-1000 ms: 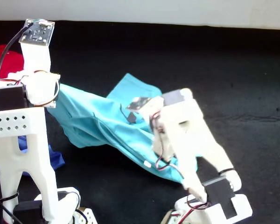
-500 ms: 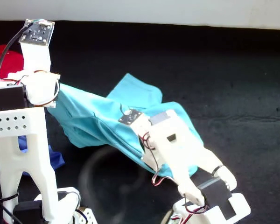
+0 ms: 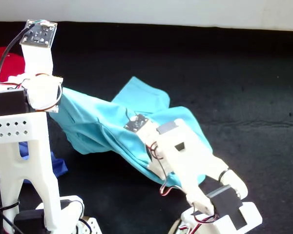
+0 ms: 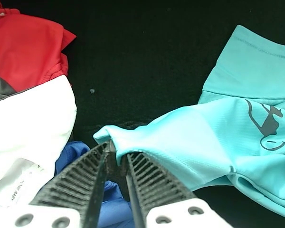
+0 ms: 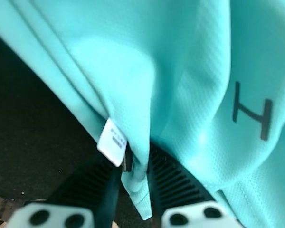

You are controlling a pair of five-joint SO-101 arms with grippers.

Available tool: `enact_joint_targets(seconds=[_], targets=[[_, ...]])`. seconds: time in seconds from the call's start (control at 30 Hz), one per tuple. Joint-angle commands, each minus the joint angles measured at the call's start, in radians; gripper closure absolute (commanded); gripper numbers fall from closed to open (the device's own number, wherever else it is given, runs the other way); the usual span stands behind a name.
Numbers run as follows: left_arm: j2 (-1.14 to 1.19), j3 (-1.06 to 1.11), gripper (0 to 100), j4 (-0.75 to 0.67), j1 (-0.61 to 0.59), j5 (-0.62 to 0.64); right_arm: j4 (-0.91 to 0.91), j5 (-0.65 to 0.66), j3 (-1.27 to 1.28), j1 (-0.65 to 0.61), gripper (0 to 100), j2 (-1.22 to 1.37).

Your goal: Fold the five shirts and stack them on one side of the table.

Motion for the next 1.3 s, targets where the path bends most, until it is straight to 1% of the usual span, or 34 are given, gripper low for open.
enact_joint_targets(seconds=[0.0,0.1,0.2,0.3,0.4,0.53,0.67,0.93,1.27], targets=[[-0.004,-0.027,99,-0.012,0.013,-0.005,0.036,-0.009,-0.005,-0.004,98.8,-0.013],[-0.004,-0.027,99,-0.012,0.013,-0.005,0.096,-0.009,-0.042,-0.004,98.8,-0.013],[-0.004,-0.027,99,-0.012,0.013,-0.005,0.196,-0.009,-0.143,0.018,98.2,-0.013],[-0.004,-0.027,99,-0.012,0.013,-0.005,0.252,-0.006,-0.242,0.048,98.1,-0.004],[-0.004,-0.027,99,-0.012,0.013,-0.005,0.252,-0.003,-0.278,0.053,98.0,-0.001],[-0.004,-0.027,99,-0.012,0.013,-0.005,0.249,-0.009,-0.278,0.047,92.5,-0.001],[-0.004,-0.027,99,-0.012,0.013,-0.005,0.229,-0.005,-0.277,0.047,94.0,-0.001],[-0.004,-0.027,99,-0.012,0.013,-0.005,0.229,-0.006,-0.278,0.048,93.6,0.001],[-0.004,-0.027,99,-0.012,0.013,-0.006,0.272,-0.006,-0.288,0.05,93.6,-0.007]])
